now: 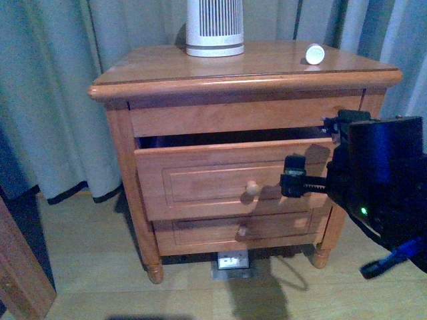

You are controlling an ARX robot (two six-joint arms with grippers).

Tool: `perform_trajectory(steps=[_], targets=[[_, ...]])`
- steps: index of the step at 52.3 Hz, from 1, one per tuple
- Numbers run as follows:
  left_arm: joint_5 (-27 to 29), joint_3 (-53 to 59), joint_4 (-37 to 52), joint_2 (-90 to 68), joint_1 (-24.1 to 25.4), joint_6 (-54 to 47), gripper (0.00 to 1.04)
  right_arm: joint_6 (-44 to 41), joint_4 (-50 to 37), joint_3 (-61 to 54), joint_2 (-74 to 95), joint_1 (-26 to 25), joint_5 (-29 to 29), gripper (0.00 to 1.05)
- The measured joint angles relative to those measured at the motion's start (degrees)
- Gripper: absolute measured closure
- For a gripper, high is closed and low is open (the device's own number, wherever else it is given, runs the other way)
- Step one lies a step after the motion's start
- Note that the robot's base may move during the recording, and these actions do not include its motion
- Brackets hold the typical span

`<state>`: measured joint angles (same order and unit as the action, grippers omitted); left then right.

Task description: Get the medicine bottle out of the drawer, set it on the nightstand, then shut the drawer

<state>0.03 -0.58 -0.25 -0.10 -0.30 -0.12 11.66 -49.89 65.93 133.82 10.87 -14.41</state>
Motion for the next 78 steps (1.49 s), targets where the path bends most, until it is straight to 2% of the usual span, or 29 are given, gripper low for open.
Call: perform_trajectory(steps=[9,20,34,45,56,61,64,70,78], targets=[[0.0,0.0,0.0,0.0,0.0,0.0,0.07,-0.8,2.0,3.6,1.6,-0.2,0.6,0.07],[0.0,0.0,0.0,0.0,0.0,0.0,0.07,-0.4,2.3,1.3,-0.8,-0.2,1.0,0.07],[0.0,0.0,0.0,0.0,0.0,0.0,0.07,2.5,4.0,-15.2,-19.3,-0.8,2.2,0.07],[0.0,0.0,0.0,0.0,0.0,0.0,0.07,1.1,7.1,-30.7,-40.9,-4.7,0.1,0.07],[0.0,0.0,0.0,0.0,0.0,0.0,0.07,-3.1,14.5,-43.6,-67.4,-7.0,-3.8,0.07],[0.0,0.0,0.0,0.0,0.0,0.0,0.07,-4.0,21.4,-48.3,-81.9,-6.9,-5.7,0.07],[0.0,0.0,0.0,0.0,0.0,0.0,0.07,-4.5,27.0,-51.6,-92.8,-5.6,-9.0,0.07],[0.0,0.0,0.0,0.0,0.0,0.0,0.07,-8.0,34.3,-57.4,-109.8,0.2,-15.1,0.07],[0.0,0.0,0.0,0.0,0.0,0.0,0.07,-9.1,44.3,-61.5,-122.9,4.2,-16.7,0.07]])
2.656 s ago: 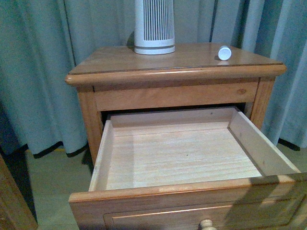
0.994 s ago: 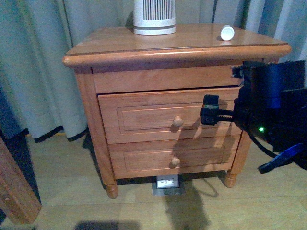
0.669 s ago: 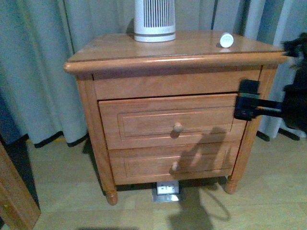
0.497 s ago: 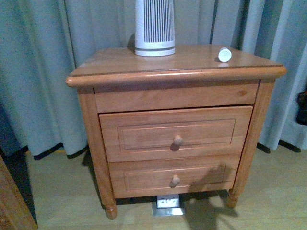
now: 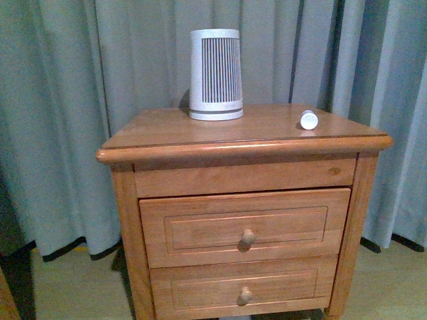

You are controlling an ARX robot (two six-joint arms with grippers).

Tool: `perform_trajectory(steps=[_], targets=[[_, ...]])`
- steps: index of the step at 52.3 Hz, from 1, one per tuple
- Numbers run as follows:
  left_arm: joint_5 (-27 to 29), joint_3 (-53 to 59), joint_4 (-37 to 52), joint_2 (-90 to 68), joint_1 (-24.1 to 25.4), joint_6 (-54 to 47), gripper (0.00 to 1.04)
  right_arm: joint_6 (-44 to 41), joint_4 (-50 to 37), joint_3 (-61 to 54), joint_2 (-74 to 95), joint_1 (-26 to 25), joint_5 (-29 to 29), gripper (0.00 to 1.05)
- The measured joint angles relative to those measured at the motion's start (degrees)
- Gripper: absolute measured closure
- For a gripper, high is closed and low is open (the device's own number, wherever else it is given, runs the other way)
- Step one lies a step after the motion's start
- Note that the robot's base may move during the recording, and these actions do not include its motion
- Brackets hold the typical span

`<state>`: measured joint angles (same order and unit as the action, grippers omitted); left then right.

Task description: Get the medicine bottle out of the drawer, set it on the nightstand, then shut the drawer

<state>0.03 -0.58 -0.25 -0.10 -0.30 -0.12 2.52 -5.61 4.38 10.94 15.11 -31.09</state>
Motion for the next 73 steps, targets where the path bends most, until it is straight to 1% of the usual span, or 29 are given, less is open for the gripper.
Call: perform_trajectory(steps=[9,10,12,14,15,17,19,20,24,26,39,40,56,63,64,67,72,73], targets=[[0.0,0.0,0.0,0.0,0.0,0.0,0.07,0.0,1.3,-0.4,-2.3,0.0,0.0,0.07],[0.0,0.0,0.0,0.0,0.0,0.0,0.07,-0.1,1.8,-0.4,-2.8,-0.5,1.8,0.08],[0.0,0.0,0.0,0.0,0.0,0.0,0.07,-0.7,4.2,-0.5,-4.5,-2.8,9.3,0.15],[0.0,0.0,0.0,0.0,0.0,0.0,0.07,-1.1,5.6,-0.8,-6.2,-6.4,17.9,0.21],[0.0,0.0,0.0,0.0,0.0,0.0,0.07,-1.2,5.7,-0.9,-6.5,-7.5,19.8,0.23],[0.0,0.0,0.0,0.0,0.0,0.0,0.07,-1.5,5.8,-0.9,-7.3,-11.4,25.6,0.3],[0.0,0.0,0.0,0.0,0.0,0.0,0.07,-1.7,5.8,-1.0,-7.6,-13.6,28.6,0.37],[0.0,0.0,0.0,0.0,0.0,0.0,0.07,-1.7,5.8,-1.0,-7.7,-13.9,29.1,0.38],[0.0,0.0,0.0,0.0,0.0,0.0,0.07,-2.0,5.8,-1.4,-8.1,-14.6,30.9,0.52],[0.0,0.0,0.0,0.0,0.0,0.0,0.07,-2.0,5.8,-1.5,-8.2,-14.7,30.9,0.57],[0.0,0.0,0.0,0.0,0.0,0.0,0.07,-2.2,5.7,-3.5,-10.4,-14.9,31.0,1.01],[0.0,0.0,0.0,0.0,0.0,0.0,0.07,-2.4,5.7,-3.5,-10.5,-14.9,31.1,1.02],[0.0,0.0,0.0,0.0,0.0,0.0,0.07,-2.4,5.7,-3.5,-10.5,-15.0,31.1,1.01],[0.0,0.0,0.0,0.0,0.0,0.0,0.07,-2.4,5.7,-3.5,-10.5,-15.0,31.1,0.78],[0.0,0.0,0.0,0.0,0.0,0.0,0.07,-2.4,5.7,-3.5,-10.5,-15.0,31.1,0.77],[0.0,0.0,0.0,0.0,0.0,0.0,0.07,-2.4,5.7,-3.5,-10.5,-15.0,31.1,0.61],[0.0,0.0,0.0,0.0,0.0,0.0,0.07,-2.4,5.7,-3.5,-10.5,-15.0,31.1,0.44],[0.0,0.0,0.0,0.0,0.0,0.0,0.07,-2.4,5.7,-3.5,-10.5,-15.0,31.1,0.42]])
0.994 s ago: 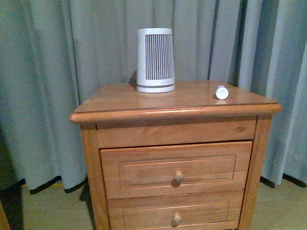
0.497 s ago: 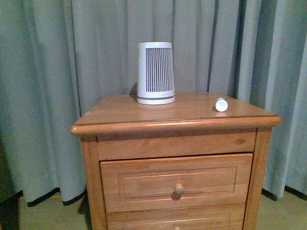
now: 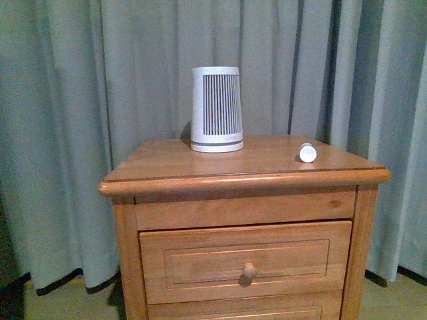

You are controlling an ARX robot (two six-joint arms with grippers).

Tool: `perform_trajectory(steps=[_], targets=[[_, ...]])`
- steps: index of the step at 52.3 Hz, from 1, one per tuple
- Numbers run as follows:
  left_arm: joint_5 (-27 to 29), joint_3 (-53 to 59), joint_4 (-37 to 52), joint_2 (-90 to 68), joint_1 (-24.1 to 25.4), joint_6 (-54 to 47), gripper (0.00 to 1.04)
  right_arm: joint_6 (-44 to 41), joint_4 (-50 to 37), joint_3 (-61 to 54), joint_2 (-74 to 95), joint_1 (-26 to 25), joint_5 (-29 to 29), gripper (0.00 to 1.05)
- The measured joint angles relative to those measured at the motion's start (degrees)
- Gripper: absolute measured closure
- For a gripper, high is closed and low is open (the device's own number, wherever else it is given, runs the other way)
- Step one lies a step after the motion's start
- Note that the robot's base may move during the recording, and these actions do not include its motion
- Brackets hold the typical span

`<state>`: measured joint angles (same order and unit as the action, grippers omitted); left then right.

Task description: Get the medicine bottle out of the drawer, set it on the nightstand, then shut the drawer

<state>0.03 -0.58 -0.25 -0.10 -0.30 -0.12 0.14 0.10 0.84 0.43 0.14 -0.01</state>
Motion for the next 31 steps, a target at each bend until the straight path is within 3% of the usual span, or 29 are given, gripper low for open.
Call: perform_trajectory(steps=[12,31], targets=[[0.0,0.0,0.0,0.0,0.0,0.0,0.07,0.0,0.0,0.0,0.0,0.0,0.0,0.05],[0.0,0.0,0.0,0.0,0.0,0.0,0.07,0.0,0.0,0.0,0.0,0.0,0.0,0.07]])
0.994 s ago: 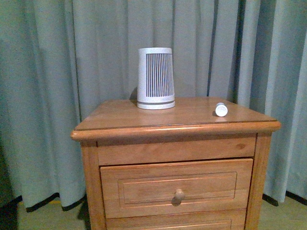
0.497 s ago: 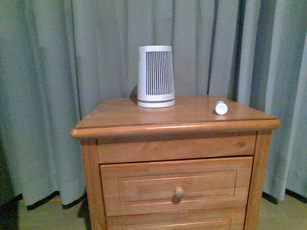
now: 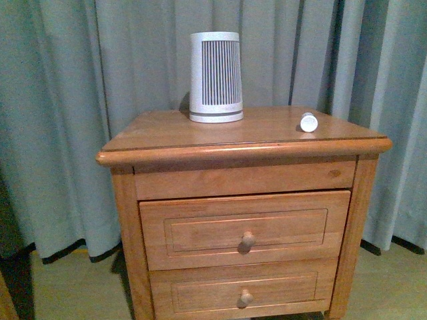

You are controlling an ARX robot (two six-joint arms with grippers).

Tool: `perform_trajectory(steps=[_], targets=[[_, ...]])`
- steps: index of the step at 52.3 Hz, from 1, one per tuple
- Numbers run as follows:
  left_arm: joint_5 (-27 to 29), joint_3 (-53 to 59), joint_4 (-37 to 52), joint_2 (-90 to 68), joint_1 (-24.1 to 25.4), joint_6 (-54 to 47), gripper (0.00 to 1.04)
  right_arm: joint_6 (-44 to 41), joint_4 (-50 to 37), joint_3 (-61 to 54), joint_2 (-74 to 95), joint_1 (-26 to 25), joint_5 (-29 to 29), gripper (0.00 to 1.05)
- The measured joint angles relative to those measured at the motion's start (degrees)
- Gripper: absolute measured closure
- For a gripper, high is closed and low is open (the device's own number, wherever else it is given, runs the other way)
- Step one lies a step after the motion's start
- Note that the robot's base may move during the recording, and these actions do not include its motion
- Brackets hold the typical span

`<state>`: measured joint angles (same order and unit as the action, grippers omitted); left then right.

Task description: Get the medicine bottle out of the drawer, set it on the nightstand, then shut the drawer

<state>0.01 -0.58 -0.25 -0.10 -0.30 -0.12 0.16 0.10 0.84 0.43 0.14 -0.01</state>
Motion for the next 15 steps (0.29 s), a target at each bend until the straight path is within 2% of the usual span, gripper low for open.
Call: perform_trajectory(steps=[15], targets=[[0.0,0.0,0.0,0.0,0.0,0.0,0.07,0.0,0.0,0.0,0.0,0.0,0.0,0.07]])
